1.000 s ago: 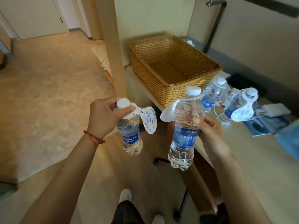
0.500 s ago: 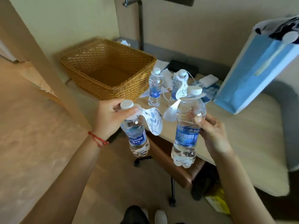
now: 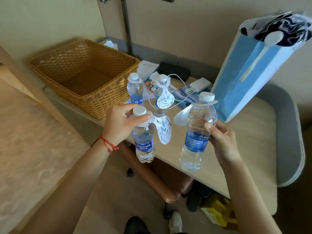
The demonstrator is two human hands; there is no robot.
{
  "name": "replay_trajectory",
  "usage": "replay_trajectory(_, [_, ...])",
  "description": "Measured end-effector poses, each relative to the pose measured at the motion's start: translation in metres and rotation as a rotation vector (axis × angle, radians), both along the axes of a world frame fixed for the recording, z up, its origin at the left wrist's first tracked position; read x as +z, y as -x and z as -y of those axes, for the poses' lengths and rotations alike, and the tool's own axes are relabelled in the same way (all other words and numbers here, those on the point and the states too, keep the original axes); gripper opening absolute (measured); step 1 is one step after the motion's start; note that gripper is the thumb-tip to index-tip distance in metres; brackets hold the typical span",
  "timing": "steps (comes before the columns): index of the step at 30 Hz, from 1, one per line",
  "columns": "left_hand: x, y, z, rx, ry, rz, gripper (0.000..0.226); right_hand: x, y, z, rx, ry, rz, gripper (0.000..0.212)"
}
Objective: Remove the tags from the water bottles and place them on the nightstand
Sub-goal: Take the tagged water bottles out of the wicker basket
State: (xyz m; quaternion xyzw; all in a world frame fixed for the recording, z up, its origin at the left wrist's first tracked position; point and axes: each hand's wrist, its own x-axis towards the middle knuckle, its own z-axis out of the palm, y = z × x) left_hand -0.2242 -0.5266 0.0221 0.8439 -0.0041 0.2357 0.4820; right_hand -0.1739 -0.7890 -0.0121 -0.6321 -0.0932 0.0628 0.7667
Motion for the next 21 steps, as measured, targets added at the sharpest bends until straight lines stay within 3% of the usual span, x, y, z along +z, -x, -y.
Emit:
replay_trajectory(4, [-0.012,-0.028,0.039,0.048,-0.045,0.029,0.045,-0.006,-0.036,0.031,0.012,0.008,0.036,0.024])
replay_trajectory(9, [-0.028,-0.063,0.075,0.122,-0.019,0.004,0.022,-0.022,-0.078,0.062,0.024,-0.002,0.016,0.043])
replay_trajectory(11, [-0.035,-0.075,0.085,0.145,0.041,-0.034,0.018,-0.032,-0.093,0.07,0.019,-0.004,0.004,0.041])
replay_trajectory(21, [-0.058,-0.124,0.102,0.142,0.099,-0.121,0.03,-0.071,-0.145,0.079,0.064,0.038,-0.021,0.047])
